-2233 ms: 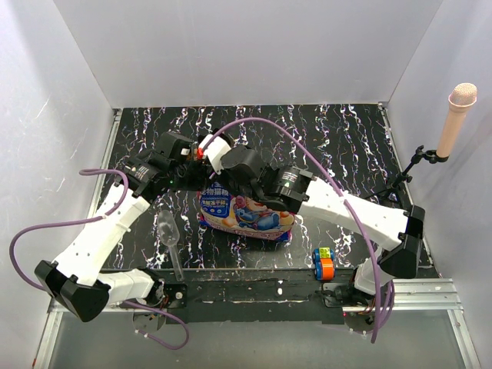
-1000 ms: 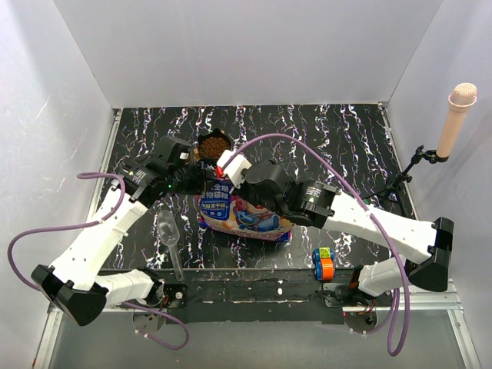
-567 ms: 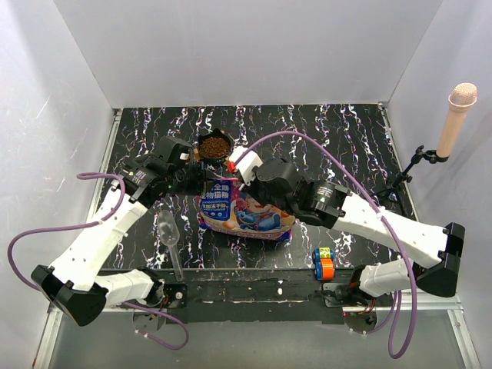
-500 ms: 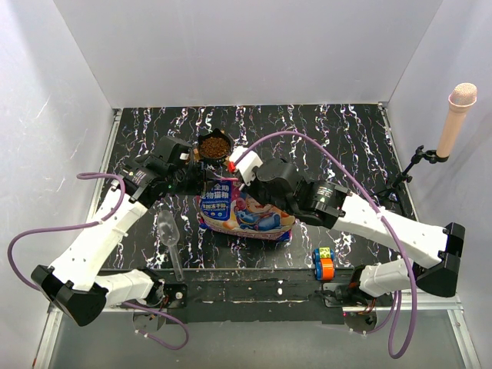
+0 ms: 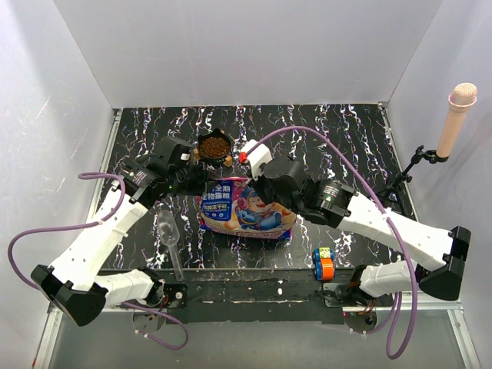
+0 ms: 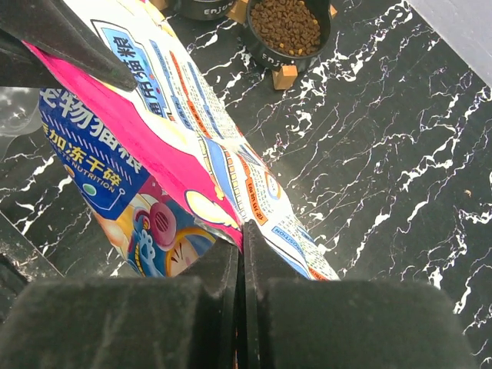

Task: Serve the pet food

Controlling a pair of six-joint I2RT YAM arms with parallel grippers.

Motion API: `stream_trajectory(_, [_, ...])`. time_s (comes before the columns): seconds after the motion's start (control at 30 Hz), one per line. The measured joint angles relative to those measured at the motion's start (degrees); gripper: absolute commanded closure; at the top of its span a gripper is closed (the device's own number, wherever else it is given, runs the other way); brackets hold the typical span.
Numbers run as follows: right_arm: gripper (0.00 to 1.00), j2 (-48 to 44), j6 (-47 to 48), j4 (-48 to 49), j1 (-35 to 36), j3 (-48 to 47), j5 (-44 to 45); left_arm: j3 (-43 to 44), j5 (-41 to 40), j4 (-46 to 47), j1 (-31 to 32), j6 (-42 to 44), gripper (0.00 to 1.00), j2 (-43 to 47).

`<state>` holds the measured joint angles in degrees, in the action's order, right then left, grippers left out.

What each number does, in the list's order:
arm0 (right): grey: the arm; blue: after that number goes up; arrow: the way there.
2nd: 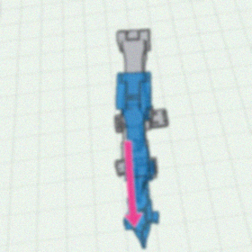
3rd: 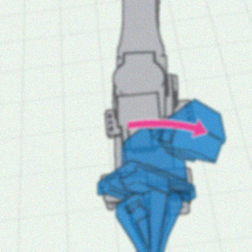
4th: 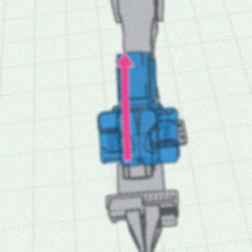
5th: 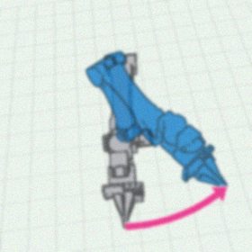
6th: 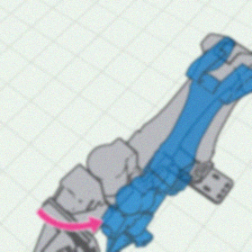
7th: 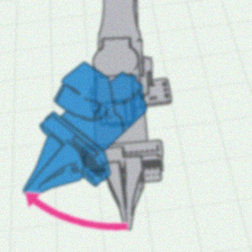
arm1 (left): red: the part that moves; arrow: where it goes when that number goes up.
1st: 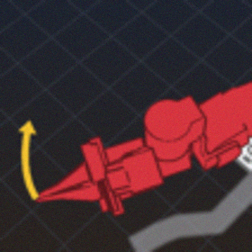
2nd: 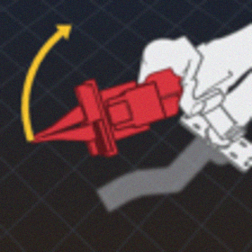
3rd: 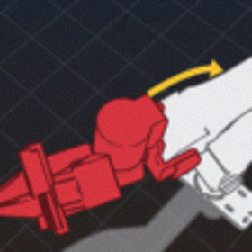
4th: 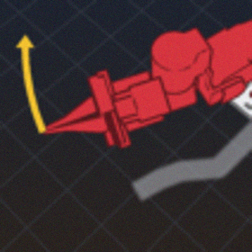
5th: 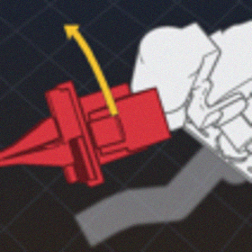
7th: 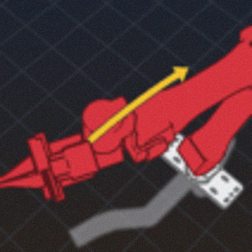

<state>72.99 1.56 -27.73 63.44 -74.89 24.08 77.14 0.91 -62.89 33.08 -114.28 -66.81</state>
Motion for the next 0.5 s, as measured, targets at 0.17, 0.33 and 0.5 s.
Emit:
stream_trajectory(0.17, [0.78, -0.98, -1.11, 0.13, -0.57, 0.72, 0.5, 0.11, 0.13, -0.26, 0.09, -0.02, 1.0, 0.04])
stream_trajectory(0.33, [0.97, -2.64, -1.36, -0.92, -1.99, 1.38, 0.85, 0.11, 0.17, -0.2, 0.11, -0.17, 1.0, 0.13])
stream_trajectory(0.5, [0.99, -3.39, -0.81, -0.61, -2.19, 2.49, -0.07, 0.09, 0.61, 0.04, 0.22, -0.2, 1.0, 0.15])
